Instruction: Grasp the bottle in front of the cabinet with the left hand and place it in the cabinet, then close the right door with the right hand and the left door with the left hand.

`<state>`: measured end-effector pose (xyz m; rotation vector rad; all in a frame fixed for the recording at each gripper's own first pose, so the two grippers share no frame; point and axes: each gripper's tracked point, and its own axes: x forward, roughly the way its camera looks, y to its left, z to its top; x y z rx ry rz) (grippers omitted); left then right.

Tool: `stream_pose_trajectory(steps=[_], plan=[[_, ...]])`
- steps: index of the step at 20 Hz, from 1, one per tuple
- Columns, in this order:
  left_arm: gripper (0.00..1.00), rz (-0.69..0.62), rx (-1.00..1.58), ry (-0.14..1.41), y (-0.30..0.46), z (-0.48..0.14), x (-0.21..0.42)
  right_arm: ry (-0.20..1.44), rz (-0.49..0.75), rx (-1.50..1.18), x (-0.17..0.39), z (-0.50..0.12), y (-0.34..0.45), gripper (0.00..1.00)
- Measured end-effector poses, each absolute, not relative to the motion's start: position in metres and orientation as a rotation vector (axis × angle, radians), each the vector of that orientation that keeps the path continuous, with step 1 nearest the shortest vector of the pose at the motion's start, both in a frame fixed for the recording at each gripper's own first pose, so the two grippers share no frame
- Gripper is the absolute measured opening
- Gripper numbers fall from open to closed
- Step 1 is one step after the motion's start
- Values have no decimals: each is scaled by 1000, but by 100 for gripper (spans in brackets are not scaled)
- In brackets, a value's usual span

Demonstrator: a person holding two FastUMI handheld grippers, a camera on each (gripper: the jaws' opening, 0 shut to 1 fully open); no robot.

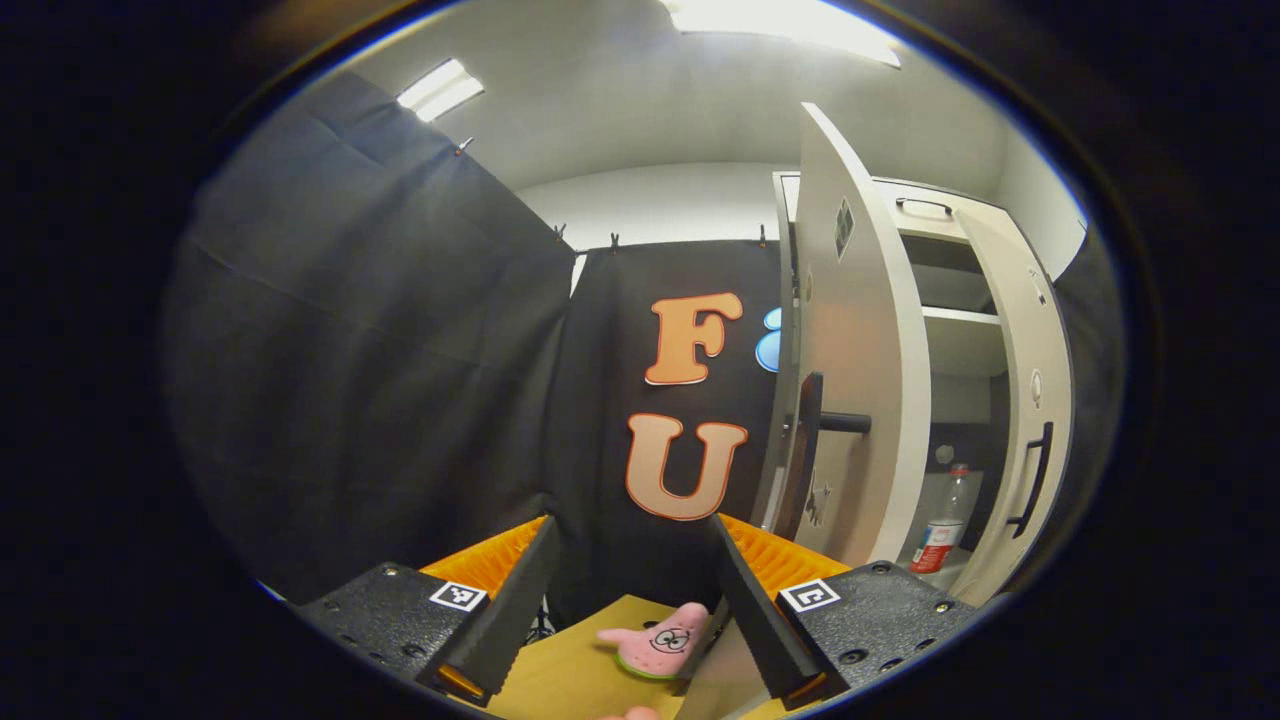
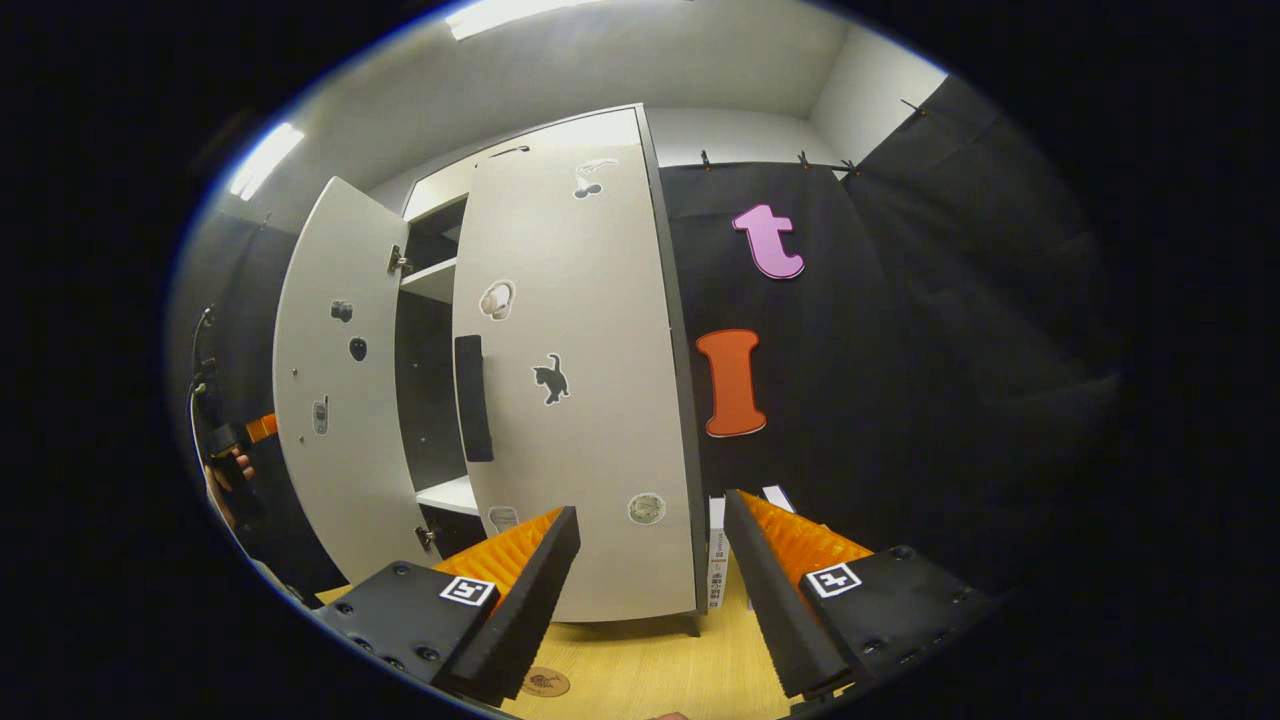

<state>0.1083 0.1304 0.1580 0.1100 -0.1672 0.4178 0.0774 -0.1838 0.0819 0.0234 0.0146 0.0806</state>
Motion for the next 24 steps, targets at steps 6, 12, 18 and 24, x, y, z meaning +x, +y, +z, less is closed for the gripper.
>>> stream_pose_trajectory(steps=[6, 12, 18, 24], plan=[[87, 339, 81, -161, 79, 145, 120, 20, 61, 2, 73, 78, -202, 97], [92, 212, 66, -133, 24, 129, 156, 25, 29, 2, 60, 76, -217, 97], [94, 145, 33, -144, -16, 125, 176, 17, -27, -14, 41, 79, -235, 97], [94, 113, 31, -143, -29, 128, 174, 5, -43, -17, 37, 82, -237, 97]])
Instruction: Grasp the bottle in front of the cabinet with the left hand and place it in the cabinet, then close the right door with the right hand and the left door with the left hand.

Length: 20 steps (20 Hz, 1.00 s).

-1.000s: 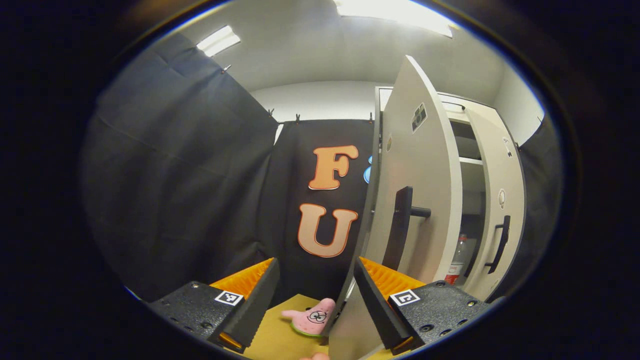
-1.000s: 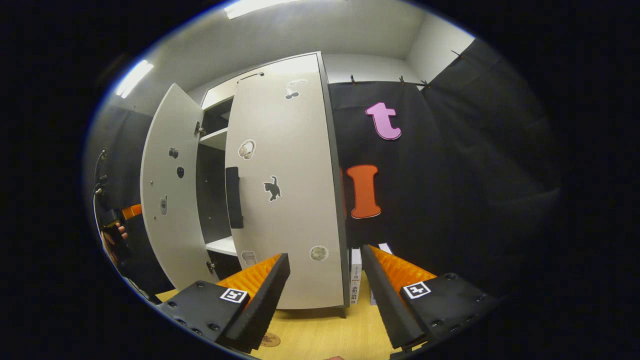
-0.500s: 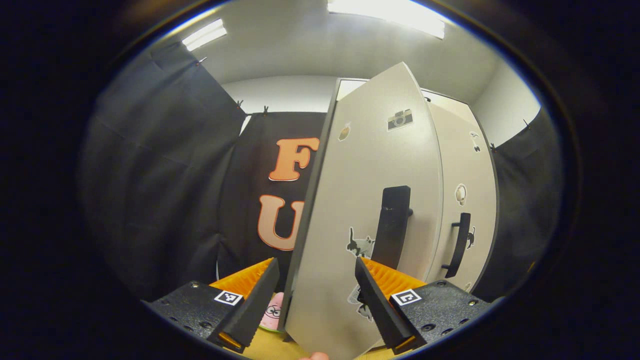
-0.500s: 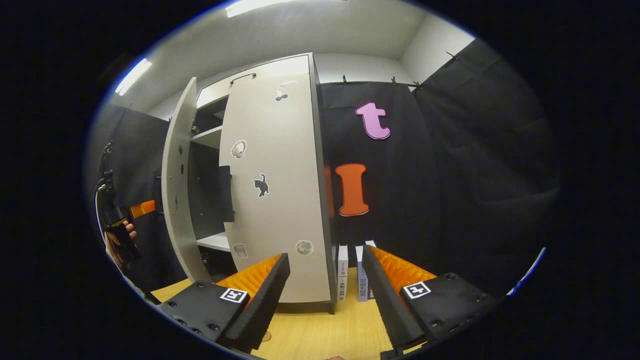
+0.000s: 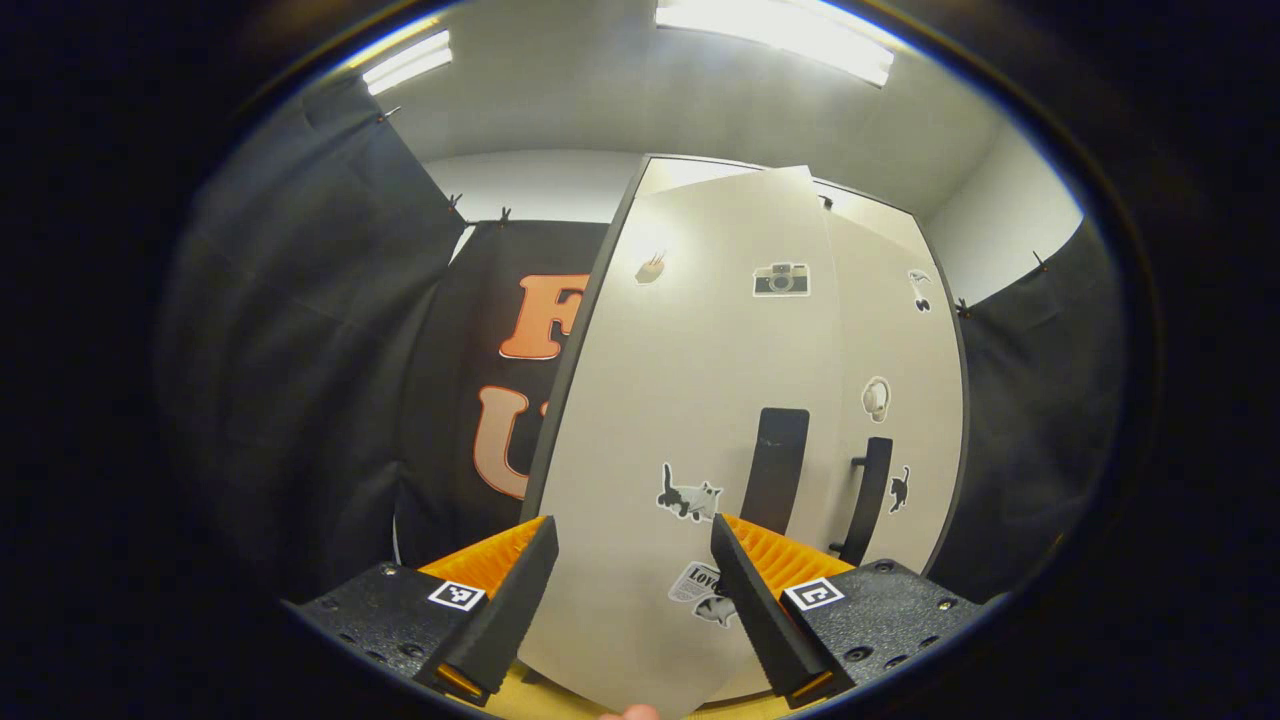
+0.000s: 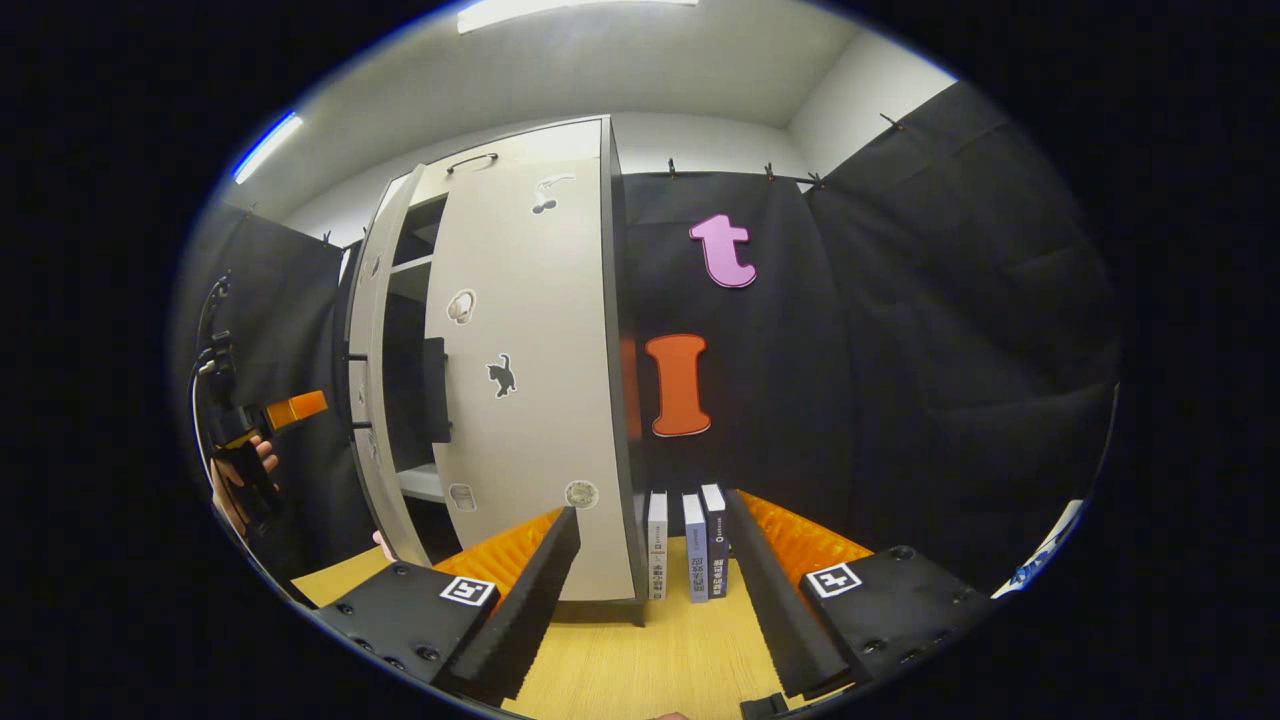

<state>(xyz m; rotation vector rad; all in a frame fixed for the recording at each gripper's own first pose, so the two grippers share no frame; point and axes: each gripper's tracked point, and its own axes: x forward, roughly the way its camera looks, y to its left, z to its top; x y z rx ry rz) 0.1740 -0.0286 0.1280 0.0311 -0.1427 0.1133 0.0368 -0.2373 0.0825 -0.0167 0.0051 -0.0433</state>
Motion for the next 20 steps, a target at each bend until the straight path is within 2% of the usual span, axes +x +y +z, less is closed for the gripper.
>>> stream_pose_trajectory(steps=[6, 20], plan=[[93, 114, 56, -138, -33, 123, 151, 12, -8, -5, 47, 77, -225, 97], [94, 91, 76, -82, -74, 56, 72, 28, 98, -8, 64, 55, -189, 97]])
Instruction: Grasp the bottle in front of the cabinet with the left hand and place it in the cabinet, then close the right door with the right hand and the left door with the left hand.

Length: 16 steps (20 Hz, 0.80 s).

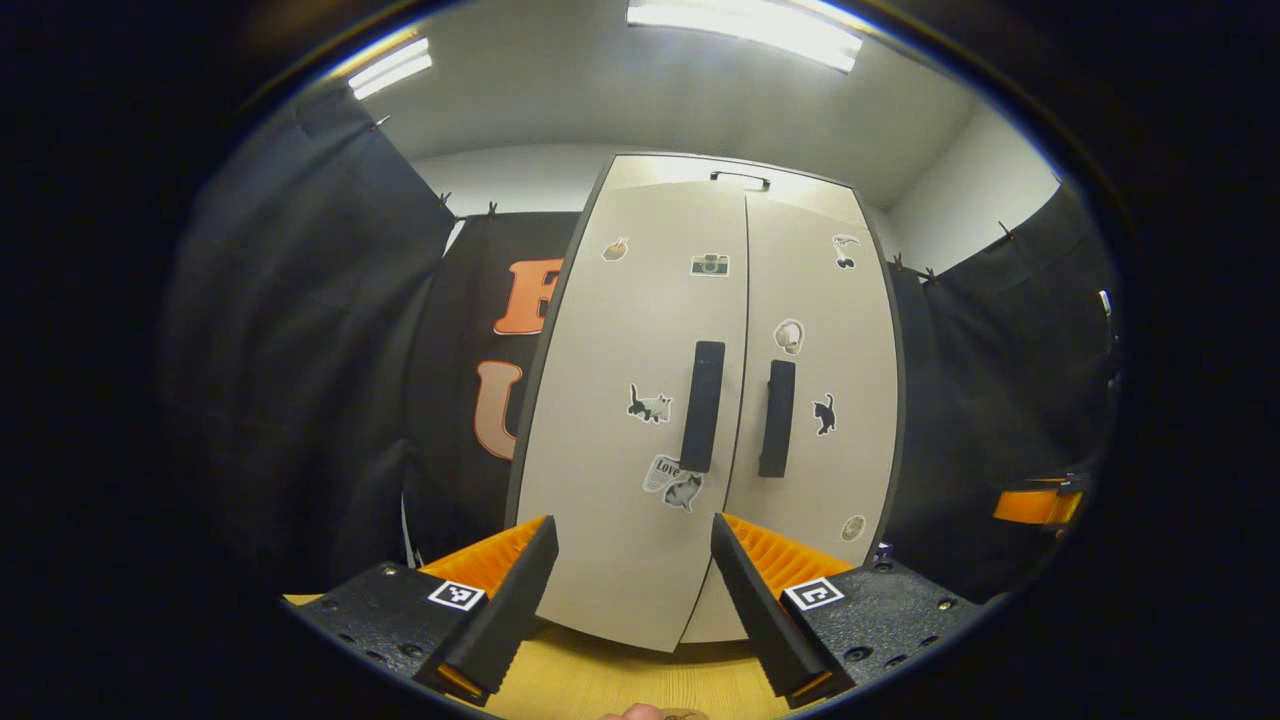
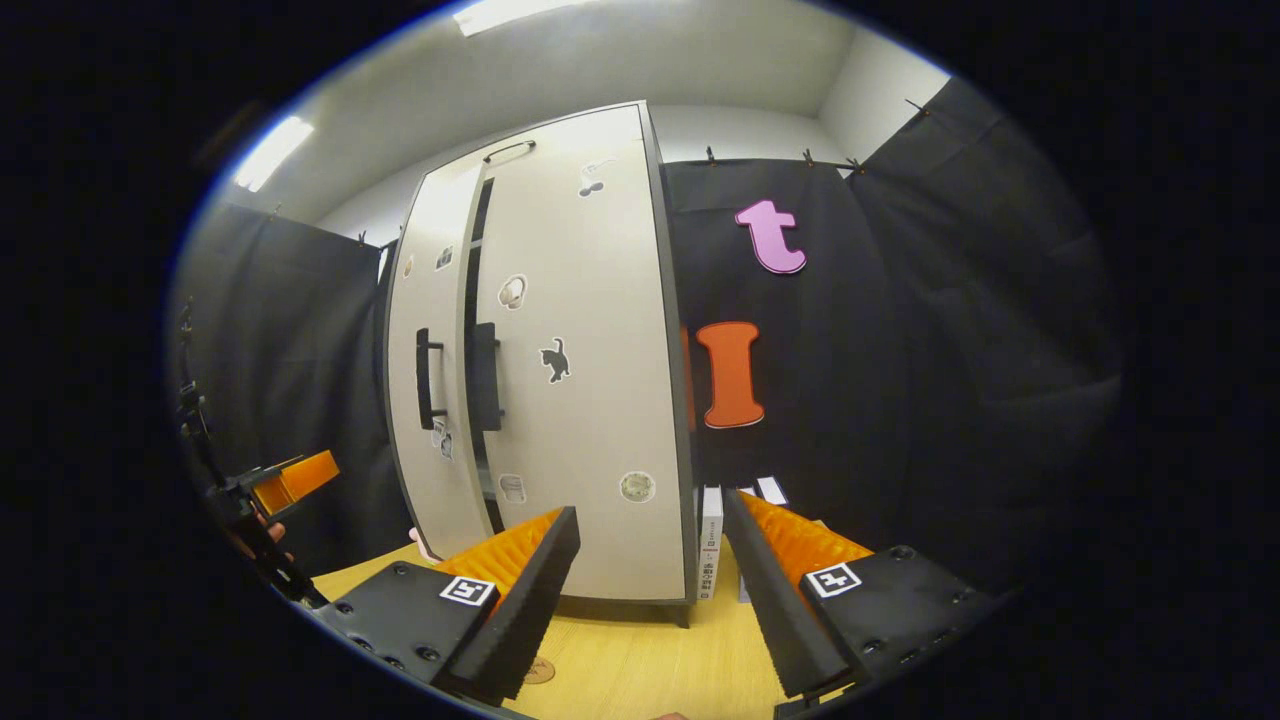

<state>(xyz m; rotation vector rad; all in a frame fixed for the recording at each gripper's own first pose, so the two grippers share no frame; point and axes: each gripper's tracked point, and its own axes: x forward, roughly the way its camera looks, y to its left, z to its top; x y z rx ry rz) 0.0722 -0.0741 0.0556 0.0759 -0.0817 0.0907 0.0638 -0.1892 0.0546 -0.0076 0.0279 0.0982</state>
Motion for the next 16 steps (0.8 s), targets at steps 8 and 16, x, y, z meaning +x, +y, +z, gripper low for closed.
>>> stream_pose_trajectory(steps=[8, 16], plan=[[94, 118, 85, -69, -67, 45, 63, 26, 125, -3, 68, 43, -172, 97], [94, 106, 110, -78, -61, 49, 66, 21, 83, 6, 67, 46, -184, 97]])
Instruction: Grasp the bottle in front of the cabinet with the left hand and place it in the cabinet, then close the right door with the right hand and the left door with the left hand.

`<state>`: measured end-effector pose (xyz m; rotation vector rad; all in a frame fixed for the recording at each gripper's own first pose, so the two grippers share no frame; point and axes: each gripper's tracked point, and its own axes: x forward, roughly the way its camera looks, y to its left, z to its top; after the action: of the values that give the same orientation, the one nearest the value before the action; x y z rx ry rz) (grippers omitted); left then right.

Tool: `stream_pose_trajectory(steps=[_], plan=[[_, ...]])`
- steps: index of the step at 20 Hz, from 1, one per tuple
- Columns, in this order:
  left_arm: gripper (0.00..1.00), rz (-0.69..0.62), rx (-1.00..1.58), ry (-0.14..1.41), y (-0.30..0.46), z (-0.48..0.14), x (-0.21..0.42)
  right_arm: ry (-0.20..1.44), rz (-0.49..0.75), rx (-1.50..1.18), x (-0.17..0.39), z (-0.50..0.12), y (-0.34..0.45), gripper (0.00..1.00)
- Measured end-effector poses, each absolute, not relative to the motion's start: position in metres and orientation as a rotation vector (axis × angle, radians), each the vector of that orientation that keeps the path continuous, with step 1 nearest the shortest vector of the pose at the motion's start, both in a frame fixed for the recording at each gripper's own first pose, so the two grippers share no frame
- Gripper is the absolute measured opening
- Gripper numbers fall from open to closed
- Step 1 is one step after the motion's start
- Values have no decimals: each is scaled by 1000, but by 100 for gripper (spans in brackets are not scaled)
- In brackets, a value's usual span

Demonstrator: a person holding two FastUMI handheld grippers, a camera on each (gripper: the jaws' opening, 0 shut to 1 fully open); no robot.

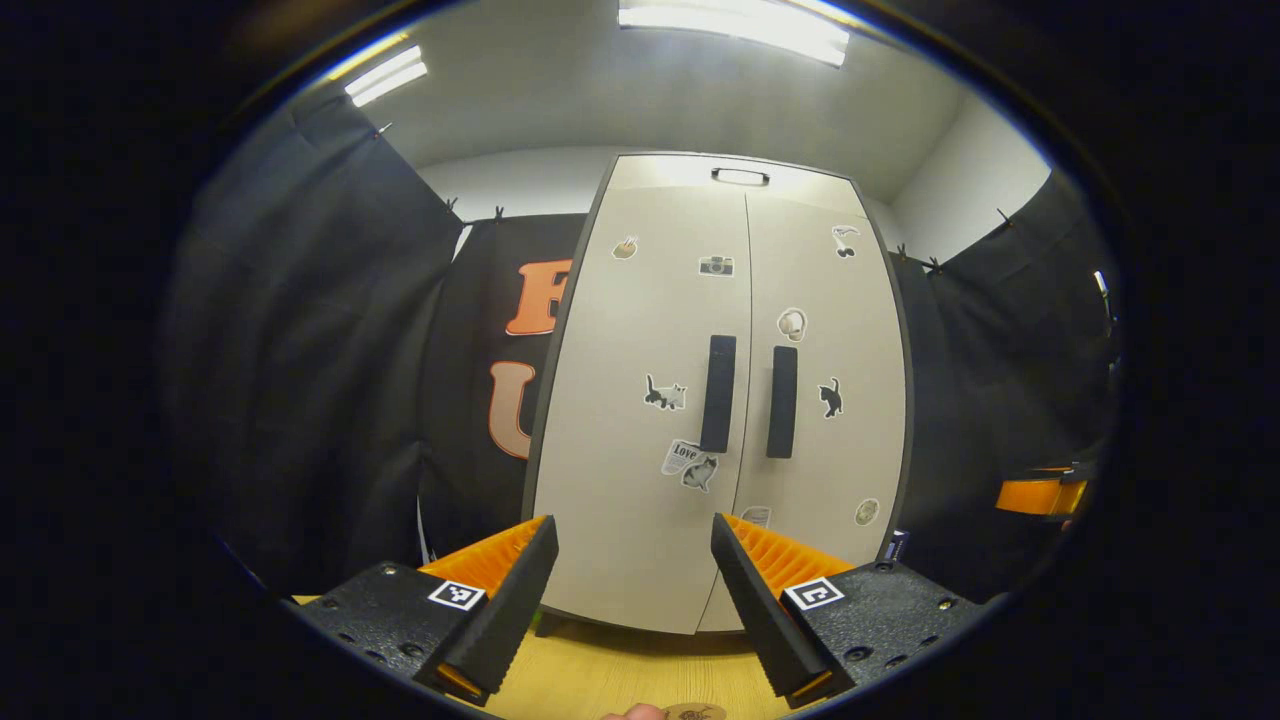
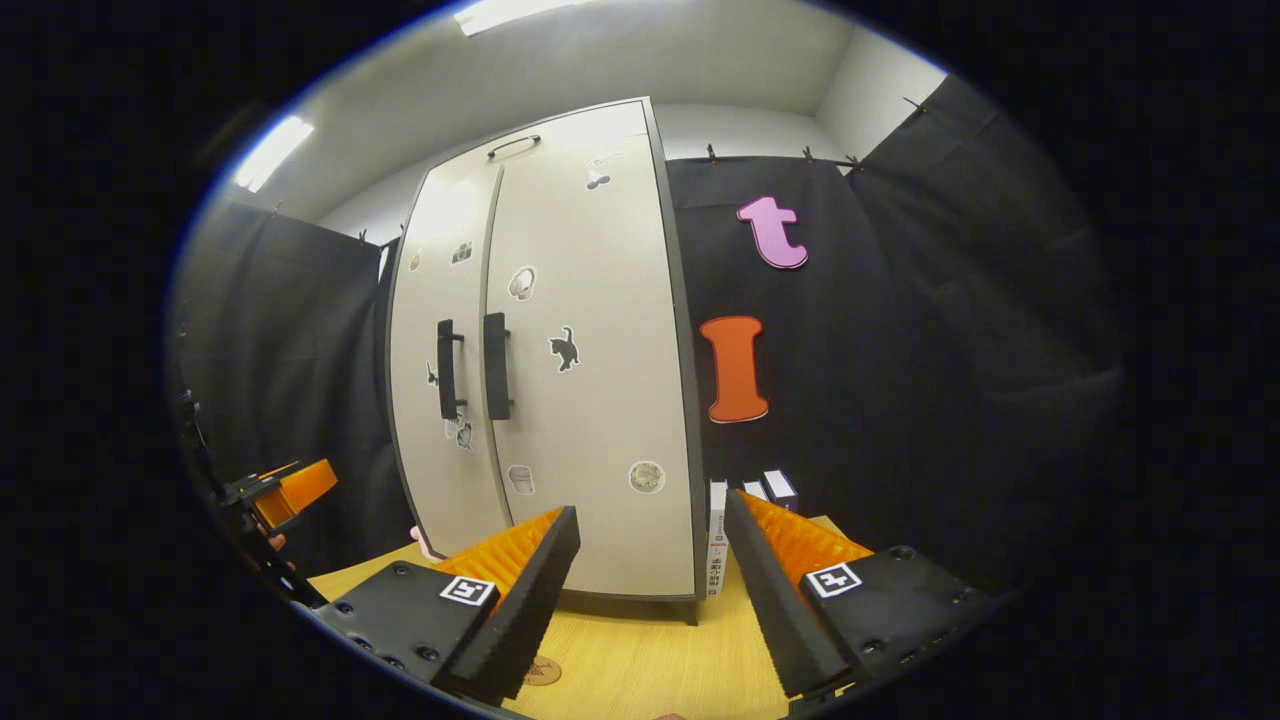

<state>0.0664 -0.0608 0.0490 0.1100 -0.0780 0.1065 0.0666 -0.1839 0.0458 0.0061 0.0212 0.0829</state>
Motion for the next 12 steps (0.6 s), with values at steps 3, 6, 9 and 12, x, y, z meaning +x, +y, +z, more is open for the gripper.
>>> stream_pose_trajectory(steps=[3, 6, 9, 12], plan=[[94, 97, 104, -64, -64, 46, 69, 22, 84, 13, 66, 48, -181, 97], [94, 87, 96, -55, -66, 43, 68, 20, 85, 13, 68, 51, -177, 97], [94, 74, 106, -44, -67, 37, 70, 3, 62, 10, 68, 53, -179, 97], [94, 54, 89, -30, -72, 28, 73, 19, 38, 15, 68, 48, -181, 97]])
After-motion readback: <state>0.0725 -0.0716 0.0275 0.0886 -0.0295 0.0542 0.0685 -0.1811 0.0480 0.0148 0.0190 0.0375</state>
